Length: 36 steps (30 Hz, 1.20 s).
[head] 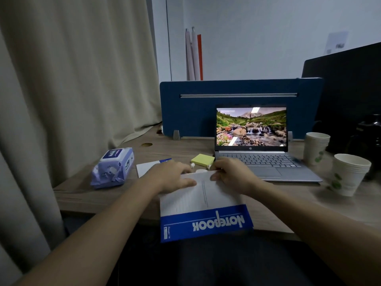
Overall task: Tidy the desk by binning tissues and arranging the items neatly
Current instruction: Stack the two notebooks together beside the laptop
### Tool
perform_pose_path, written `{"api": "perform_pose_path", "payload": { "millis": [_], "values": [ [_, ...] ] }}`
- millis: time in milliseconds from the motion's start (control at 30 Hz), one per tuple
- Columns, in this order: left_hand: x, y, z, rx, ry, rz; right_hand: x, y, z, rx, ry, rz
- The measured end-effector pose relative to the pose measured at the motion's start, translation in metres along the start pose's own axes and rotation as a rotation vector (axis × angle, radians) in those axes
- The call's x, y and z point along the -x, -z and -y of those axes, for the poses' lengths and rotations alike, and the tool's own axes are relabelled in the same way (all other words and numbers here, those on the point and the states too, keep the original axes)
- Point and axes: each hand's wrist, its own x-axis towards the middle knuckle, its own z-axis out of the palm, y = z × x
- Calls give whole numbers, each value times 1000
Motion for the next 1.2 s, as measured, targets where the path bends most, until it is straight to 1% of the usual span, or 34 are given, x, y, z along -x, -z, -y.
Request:
{"api": "perform_pose_path", "payload": {
  "millis": [33, 100, 167, 233, 400, 467, 533, 600, 633, 667, 767, 900, 1067, 1200],
  "values": [
    [-3, 1, -1, 16, -29, 18, -3, -2, -1, 19, 12, -37],
    [-2, 3, 1, 103, -58, -9, -8, -5, -6, 3, -4, -121],
    [1, 3, 8, 192, -27, -57, -12, -9, -10, -81, -82, -204],
    [5, 1, 18, 286, 40, -115, -13, -12, -12, -201, -172, -244],
    [20, -12, 46, 553, 250, -293, -9, -26, -11, -529, -302, -213],
    [24, -18, 55, 610, 334, -390, -12, -33, -8, -626, -356, -203],
    [26, -25, 62, 654, 402, -487, -18, -39, -2, -790, -402, -164],
    [26, -32, 64, 721, 469, -549, -25, -43, 6, -937, -418, -122],
    [26, -36, 67, 750, 502, -572, -30, -46, 11, -950, -407, -99],
    [25, -40, 67, 771, 528, -587, -34, -48, 16, -920, -387, -73],
    [20, -48, 68, 858, 596, -606, -46, -60, 27, -702, -299, 31],
    [14, -55, 70, 921, 655, -644, -60, -78, 34, -452, -206, 66],
    [6, -57, 76, 809, 678, -653, -73, -100, 33, -246, -175, 186],
    [3, -60, 78, 670, 750, -543, -76, -118, 33, -136, -64, 213]
  ]
}}
